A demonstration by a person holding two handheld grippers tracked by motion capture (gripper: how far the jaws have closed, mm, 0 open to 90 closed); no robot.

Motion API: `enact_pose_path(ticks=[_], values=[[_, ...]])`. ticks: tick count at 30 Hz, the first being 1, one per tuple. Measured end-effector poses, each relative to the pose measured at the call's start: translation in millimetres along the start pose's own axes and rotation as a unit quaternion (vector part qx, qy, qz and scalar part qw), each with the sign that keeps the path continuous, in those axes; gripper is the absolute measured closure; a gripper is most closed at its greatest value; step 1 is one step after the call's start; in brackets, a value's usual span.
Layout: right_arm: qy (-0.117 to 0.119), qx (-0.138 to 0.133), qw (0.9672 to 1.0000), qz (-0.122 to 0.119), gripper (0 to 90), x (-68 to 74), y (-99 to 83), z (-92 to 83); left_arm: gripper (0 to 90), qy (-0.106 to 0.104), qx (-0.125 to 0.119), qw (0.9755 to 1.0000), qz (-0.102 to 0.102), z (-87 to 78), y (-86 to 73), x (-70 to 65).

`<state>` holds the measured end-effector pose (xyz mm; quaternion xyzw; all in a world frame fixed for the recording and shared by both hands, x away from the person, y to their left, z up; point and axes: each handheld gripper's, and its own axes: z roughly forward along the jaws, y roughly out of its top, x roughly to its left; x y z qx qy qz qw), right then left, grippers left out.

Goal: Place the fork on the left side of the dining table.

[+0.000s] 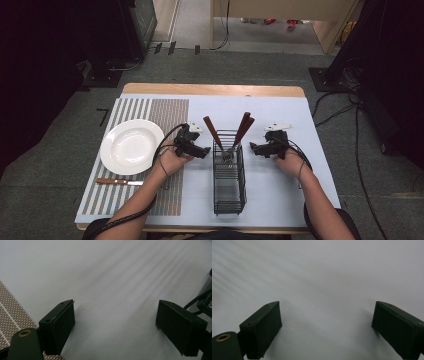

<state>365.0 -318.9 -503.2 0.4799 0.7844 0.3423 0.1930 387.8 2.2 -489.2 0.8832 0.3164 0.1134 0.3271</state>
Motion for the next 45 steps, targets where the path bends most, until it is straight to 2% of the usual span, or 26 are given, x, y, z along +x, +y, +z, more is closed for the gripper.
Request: enact_pose_path(ticks=[3, 4, 5, 6, 9, 13, 20, 23, 29, 39, 45], values=[[0.000, 0.000, 1.0000, 0.000, 8.1, 0.0, 0.0, 0.0, 16.0, 0.001, 0.006, 1.0000, 0.004, 0.2, 1.8, -0.9], [0.000, 0.000, 1.0000, 0.000, 8.1, 0.0, 0.0, 0.0, 21.8, 0.002, 0.007, 1.0000, 0.004, -0.4, 2.6, -0.6], [0.000, 0.000, 1.0000, 0.000, 8.1, 0.0, 0.0, 0.0, 21.8, 0.000, 0.005, 1.0000, 0.002, -1.8, 3.4, 0.3], [-0.001, -0.001, 1.0000, 0.000, 8.1, 0.0, -0.1, 0.0, 28.9, -0.006, 0.006, 0.9999, -0.008, -2.9, 5.5, 2.3], [-0.001, -0.001, 1.0000, -0.001, 8.1, -0.1, -0.1, 0.0, 28.0, -0.011, 0.010, 0.9998, -0.015, -3.3, 6.7, 4.1], [-0.001, -0.001, 1.0000, -0.001, 8.1, 0.0, -0.1, 0.0, 29.5, -0.017, 0.016, 0.9996, -0.013, -5.2, 8.8, 6.0], [-0.001, -0.001, 1.0000, -0.002, 8.1, -0.1, -0.1, 0.0, 31.1, -0.049, 0.020, 0.9978, -0.039, -9.3, 12.9, 8.9], [-0.001, -0.001, 1.0000, -0.002, 8.1, -0.1, -0.1, 0.0, 31.1, -0.048, 0.026, 0.9980, -0.030, -11.8, 14.2, 8.6], [-0.001, 0.000, 1.0000, -0.002, 8.1, -0.1, 0.0, 0.0, 31.1, -0.054, 0.028, 0.9977, -0.029, -14.4, 17.8, 8.9], [-0.001, 0.000, 1.0000, -0.001, 8.1, 0.1, -0.1, -0.1, 32.5, -0.062, 0.015, 0.9972, -0.039, -22.2, 25.2, 12.7], [0.000, -0.001, 1.0000, -0.001, 8.1, 0.1, -0.1, 0.0, 32.5, -0.072, 0.023, 0.9965, -0.035, -27.4, 27.9, 13.2]])
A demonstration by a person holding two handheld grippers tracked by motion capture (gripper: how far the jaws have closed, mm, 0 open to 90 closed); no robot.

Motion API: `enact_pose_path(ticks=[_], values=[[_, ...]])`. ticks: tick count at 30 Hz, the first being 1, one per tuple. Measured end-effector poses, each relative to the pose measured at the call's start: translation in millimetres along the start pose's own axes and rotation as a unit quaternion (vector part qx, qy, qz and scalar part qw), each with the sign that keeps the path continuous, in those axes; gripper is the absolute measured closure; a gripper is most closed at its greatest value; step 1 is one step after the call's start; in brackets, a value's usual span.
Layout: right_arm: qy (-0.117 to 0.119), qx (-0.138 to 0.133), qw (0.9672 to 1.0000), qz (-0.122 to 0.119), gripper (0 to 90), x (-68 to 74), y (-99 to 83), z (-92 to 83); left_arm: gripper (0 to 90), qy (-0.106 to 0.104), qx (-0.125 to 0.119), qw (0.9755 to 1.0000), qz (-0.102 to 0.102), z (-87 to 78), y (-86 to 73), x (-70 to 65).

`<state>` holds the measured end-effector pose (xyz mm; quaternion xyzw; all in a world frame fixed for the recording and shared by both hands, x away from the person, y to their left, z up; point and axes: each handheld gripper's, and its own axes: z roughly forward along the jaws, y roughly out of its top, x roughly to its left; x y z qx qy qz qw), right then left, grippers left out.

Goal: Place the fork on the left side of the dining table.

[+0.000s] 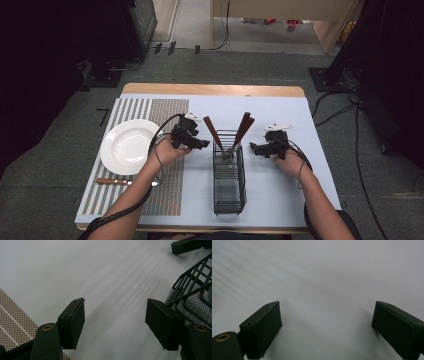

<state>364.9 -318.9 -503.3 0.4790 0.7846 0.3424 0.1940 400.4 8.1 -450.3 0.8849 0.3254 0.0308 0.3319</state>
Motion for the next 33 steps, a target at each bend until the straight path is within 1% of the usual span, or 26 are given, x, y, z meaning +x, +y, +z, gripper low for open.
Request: enact_pose_path(ticks=[1, 2, 4, 6, 8, 14, 17, 22, 23, 26, 30, 33], values=[[0.000, 0.000, 1.0000, 0.000, 8.1, 0.0, 0.0, 0.0, 32.5, -0.008, -0.002, 1.0000, 0.001, -2.9, 1.2, -0.2], [0.000, 0.000, 1.0000, 0.000, 8.1, 0.0, 0.0, 0.0, 32.5, -0.008, -0.002, 1.0000, 0.001, -2.9, 1.2, -0.2], [0.000, 0.000, 1.0000, 0.000, 8.1, 0.0, 0.0, 0.0, 32.5, -0.017, -0.005, 0.9998, 0.003, -6.5, 2.7, -0.3], [0.000, 0.000, 1.0000, 0.000, 8.1, -0.1, 0.0, 0.0, 32.9, -0.020, -0.006, 0.9998, 0.004, -9.6, 4.3, -1.1], [0.000, 0.000, 1.0000, -0.001, 8.1, -0.1, 0.0, 0.0, 35.2, -0.019, -0.004, 0.9998, 0.008, -12.2, 5.6, -2.6], [0.000, 0.000, 1.0000, 0.000, 8.1, 0.0, 0.0, 0.0, 36.6, -0.019, -0.003, 0.9997, 0.014, -18.7, 8.3, -4.2], [0.000, 0.000, 1.0000, 0.000, 8.1, 0.0, 0.0, 0.0, 36.5, -0.021, -0.004, 0.9997, 0.012, -21.3, 9.0, -3.9], [0.000, 0.000, 1.0000, 0.000, 8.1, 0.0, 0.0, 0.0, 35.9, -0.024, -0.001, 0.9996, 0.017, -25.5, 10.3, -5.6], [-0.001, 0.000, 1.0000, -0.001, 8.1, -0.1, 0.0, 0.0, 35.9, -0.025, 0.001, 0.9994, 0.022, -28.2, 11.4, -6.6], [0.000, 0.000, 1.0000, 0.000, 8.1, 0.0, 0.0, 0.0, 36.0, -0.027, -0.001, 0.9994, 0.023, -31.3, 12.8, -7.7], [0.000, 0.000, 1.0000, 0.000, 8.1, 0.0, 0.0, 0.0, 36.0, -0.030, 0.004, 0.9993, 0.022, -38.3, 15.2, -9.3], [0.000, 0.000, 1.0000, 0.001, 8.1, 0.1, 0.0, 0.0, 36.0, -0.036, -0.001, 0.9990, 0.025, -43.6, 17.6, -12.0]])
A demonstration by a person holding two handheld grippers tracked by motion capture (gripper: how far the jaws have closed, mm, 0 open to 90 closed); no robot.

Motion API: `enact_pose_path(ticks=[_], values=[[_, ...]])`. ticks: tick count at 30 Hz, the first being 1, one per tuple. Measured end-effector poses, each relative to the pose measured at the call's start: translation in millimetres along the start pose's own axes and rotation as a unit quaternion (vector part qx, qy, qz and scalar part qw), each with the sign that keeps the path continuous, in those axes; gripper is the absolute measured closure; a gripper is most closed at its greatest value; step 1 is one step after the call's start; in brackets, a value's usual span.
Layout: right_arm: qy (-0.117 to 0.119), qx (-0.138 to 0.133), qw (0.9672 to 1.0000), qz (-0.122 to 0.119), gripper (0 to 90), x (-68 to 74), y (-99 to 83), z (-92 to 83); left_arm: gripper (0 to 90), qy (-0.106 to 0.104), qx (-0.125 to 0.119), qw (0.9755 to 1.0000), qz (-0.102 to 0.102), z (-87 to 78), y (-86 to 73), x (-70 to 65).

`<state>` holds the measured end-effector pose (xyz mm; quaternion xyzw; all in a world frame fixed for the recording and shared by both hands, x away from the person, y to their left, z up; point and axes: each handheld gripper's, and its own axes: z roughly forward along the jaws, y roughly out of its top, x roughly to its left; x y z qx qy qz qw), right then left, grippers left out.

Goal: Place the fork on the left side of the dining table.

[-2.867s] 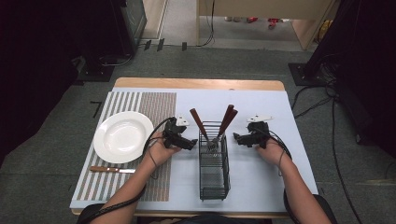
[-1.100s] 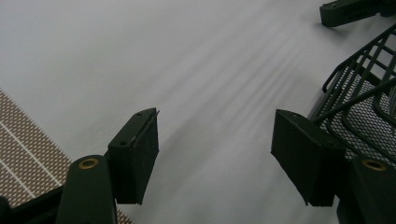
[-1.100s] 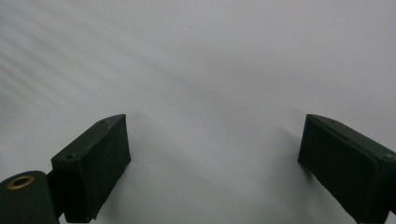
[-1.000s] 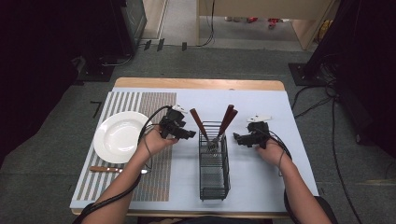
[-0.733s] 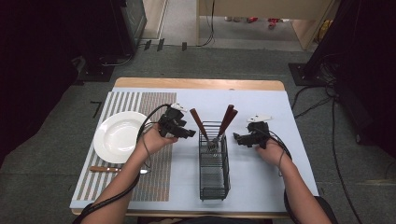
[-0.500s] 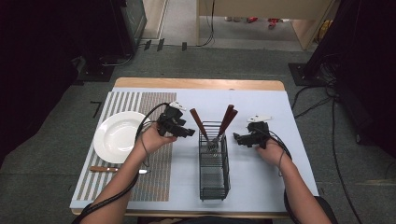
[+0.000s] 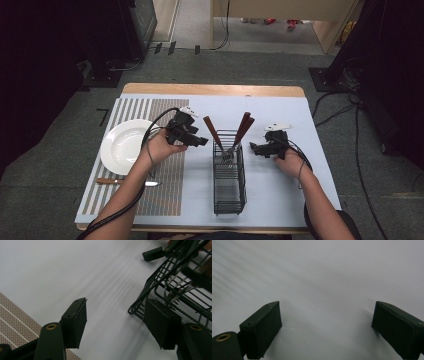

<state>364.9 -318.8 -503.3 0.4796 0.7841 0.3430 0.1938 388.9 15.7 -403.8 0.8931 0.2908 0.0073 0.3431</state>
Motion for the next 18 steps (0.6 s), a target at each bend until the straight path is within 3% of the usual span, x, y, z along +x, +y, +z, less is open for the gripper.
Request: enact_pose_path(ticks=[18], values=[[0.000, 0.000, 1.0000, -0.001, 8.1, 0.0, 0.0, 0.0, 40.1, -0.020, -0.023, 0.9992, 0.025, -29.4, 14.6, -18.0]])
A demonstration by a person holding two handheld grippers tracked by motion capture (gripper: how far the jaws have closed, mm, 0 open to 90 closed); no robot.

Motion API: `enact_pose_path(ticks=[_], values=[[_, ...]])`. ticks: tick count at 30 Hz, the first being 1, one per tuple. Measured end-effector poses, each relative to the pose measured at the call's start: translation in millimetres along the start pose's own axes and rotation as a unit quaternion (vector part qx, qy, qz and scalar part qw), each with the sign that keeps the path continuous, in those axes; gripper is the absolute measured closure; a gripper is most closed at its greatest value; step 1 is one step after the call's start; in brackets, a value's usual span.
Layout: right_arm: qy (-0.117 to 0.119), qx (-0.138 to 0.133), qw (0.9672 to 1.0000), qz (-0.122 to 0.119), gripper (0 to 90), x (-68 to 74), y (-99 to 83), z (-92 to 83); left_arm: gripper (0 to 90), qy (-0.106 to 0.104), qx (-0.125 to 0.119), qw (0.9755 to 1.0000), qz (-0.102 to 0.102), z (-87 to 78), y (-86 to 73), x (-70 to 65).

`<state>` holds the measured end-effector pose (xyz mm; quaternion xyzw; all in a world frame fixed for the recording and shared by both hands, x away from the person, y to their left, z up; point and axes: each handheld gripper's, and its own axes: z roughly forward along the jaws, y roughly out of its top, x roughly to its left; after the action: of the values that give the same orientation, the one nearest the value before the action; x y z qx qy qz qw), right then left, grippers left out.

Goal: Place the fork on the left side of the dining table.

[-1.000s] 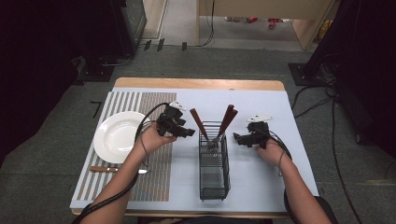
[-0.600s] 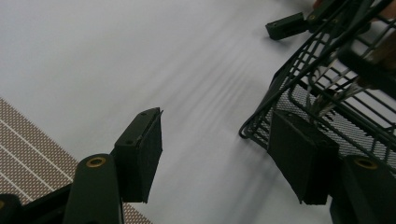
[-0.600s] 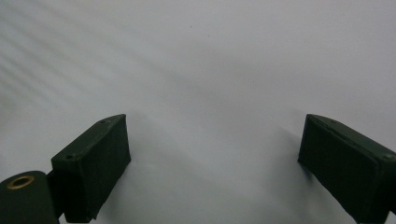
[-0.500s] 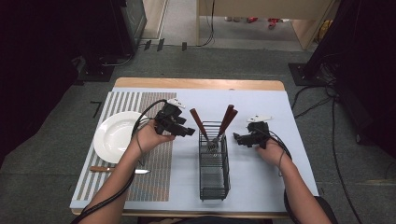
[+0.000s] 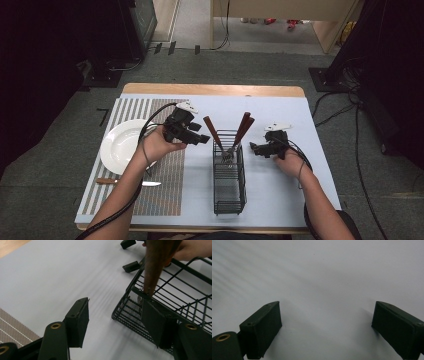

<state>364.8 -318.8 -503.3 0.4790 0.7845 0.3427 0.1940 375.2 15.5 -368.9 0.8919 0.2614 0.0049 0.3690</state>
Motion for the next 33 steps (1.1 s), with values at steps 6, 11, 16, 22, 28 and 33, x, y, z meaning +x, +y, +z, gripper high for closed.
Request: enact_pose_path(ticks=[6, 11, 16, 22, 28, 33], values=[[0.000, 0.000, 1.0000, 0.000, 8.1, -0.1, 0.0, 0.0, 40.8, -0.001, -0.013, 0.9999, 0.011, -11.7, 6.2, -6.4], [0.000, 0.000, 1.0000, 0.000, 8.1, 0.0, 0.0, 0.0, 41.8, 0.000, -0.021, 0.9997, 0.016, -18.2, 11.1, -9.4], [0.000, 0.000, 1.0000, 0.000, 8.1, 0.0, 0.0, 0.0, 43.9, 0.000, -0.026, 0.9995, 0.019, -21.8, 15.3, -10.2], [0.000, 0.000, 1.0000, 0.000, 8.1, 0.0, 0.0, 0.0, 45.8, -0.002, -0.020, 0.9995, 0.024, -23.5, 20.6, -10.6], [0.000, 0.000, 1.0000, 0.000, 8.1, 0.0, 0.0, 0.0, 48.4, -0.007, -0.021, 0.9995, 0.024, -25.4, 27.5, -10.3], [0.000, 0.000, 1.0000, 0.001, 8.1, 0.0, -0.1, 0.0, 50.0, -0.013, -0.021, 0.9994, 0.024, -27.7, 34.6, -8.1]])
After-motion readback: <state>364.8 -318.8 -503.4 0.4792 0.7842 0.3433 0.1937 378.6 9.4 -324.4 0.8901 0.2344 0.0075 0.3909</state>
